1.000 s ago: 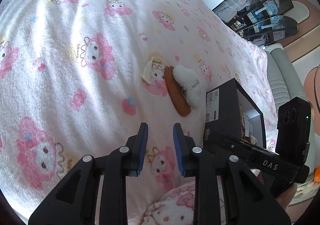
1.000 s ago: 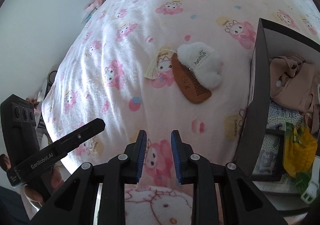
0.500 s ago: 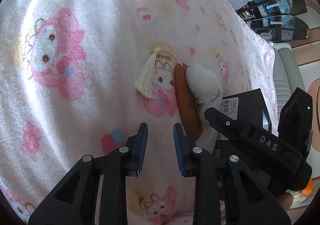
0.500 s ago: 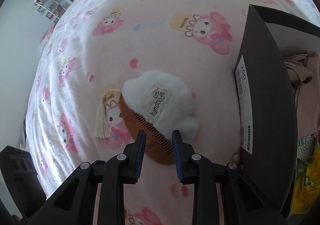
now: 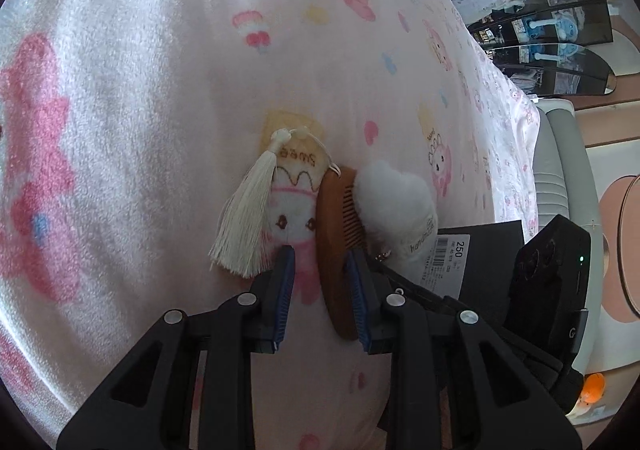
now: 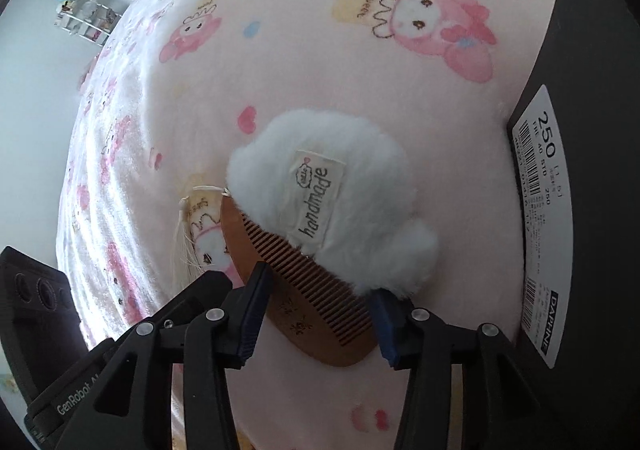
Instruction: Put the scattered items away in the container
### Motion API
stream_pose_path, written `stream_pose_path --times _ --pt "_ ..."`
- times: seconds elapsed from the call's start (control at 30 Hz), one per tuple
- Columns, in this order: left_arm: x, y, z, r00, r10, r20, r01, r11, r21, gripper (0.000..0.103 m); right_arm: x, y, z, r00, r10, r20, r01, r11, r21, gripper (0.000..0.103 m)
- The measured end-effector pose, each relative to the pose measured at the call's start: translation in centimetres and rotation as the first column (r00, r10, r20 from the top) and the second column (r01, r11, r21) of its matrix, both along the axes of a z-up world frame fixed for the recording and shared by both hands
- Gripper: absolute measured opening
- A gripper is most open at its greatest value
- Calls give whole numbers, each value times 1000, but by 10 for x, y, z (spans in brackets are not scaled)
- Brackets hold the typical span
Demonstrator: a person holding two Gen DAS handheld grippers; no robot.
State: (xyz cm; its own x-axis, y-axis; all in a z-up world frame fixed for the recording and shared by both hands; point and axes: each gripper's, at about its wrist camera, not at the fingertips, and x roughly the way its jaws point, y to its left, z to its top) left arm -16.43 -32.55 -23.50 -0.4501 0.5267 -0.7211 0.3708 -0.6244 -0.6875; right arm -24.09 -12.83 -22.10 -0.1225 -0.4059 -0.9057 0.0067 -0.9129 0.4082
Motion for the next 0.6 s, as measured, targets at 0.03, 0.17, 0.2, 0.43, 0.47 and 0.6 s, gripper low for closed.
stream_pose_path --times 0.03,0.17,0.2,0.43,0.47,0.6 --pt "-1 -3 -4 1000 8 -2 -8 1000 30 29 0 0 0 1000 6 -1 -6 1000 -12 46" --pt "2 -14 -14 999 51 5 -52 993 104 30 2 -3 1 999 31 -8 -32 998 -52 45" --pt "3 -15 -14 998 56 3 -56 992 112 30 3 -4 1 999 40 -4 -40 997 -65 45" --pt "1 -6 -12 999 45 12 -46 996 71 20 14 -27 7 986 168 10 -166 982 -91 45" --pt "4 -6 -9 999 47 2 -47 996 71 18 15 -29 10 983 181 -1 -181 980 -77 45" --pt "24 -10 10 997 75 -31 -73 996 45 15 24 -32 28 973 227 -46 -230 970 -76 44"
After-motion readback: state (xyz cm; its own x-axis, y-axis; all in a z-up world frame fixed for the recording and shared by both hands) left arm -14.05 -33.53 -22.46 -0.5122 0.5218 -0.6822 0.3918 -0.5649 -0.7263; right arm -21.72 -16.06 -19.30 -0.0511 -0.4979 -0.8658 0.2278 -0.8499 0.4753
